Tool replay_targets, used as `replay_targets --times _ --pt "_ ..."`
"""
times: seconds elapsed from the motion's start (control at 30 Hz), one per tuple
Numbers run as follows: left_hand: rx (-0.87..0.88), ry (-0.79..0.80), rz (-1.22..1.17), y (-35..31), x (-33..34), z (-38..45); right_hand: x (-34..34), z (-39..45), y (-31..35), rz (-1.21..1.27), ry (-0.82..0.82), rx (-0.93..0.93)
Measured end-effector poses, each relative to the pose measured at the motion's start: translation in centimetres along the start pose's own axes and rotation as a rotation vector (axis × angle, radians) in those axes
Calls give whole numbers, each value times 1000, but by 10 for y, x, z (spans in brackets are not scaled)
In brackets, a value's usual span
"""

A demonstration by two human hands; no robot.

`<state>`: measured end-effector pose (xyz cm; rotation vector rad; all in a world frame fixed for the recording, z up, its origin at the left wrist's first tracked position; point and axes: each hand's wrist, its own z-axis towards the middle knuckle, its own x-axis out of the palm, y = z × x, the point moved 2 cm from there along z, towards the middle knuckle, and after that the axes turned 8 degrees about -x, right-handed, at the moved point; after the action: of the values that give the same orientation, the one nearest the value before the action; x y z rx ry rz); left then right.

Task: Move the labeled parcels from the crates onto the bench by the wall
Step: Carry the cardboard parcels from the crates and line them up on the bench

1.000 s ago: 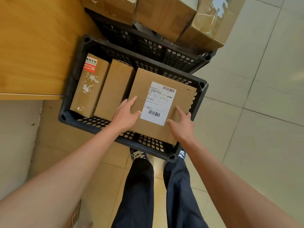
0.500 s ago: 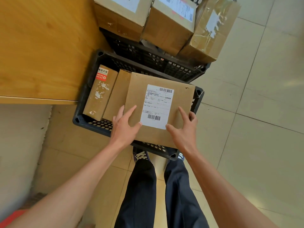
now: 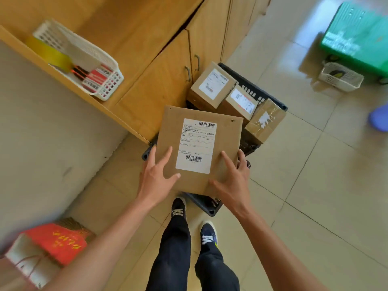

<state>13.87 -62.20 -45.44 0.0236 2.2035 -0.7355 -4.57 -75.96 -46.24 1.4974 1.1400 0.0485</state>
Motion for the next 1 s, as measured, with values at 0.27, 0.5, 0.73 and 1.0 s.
replay_targets --times 0.27,0.5,0.73,1.0 --pt "-110 -231 -100 9 -84 -126 -35 -66 110 -164 227 -288" --pt "-200 -440 -161 50 -149 -212 -5 -103 193 -200 317 -510" --pt "-340 -664 -289 139 -193 -336 65 -188 275 -257 459 -768" --pt "-552 -901 -451 292 -204 -531 197 -377 335 -325 671 -1192"
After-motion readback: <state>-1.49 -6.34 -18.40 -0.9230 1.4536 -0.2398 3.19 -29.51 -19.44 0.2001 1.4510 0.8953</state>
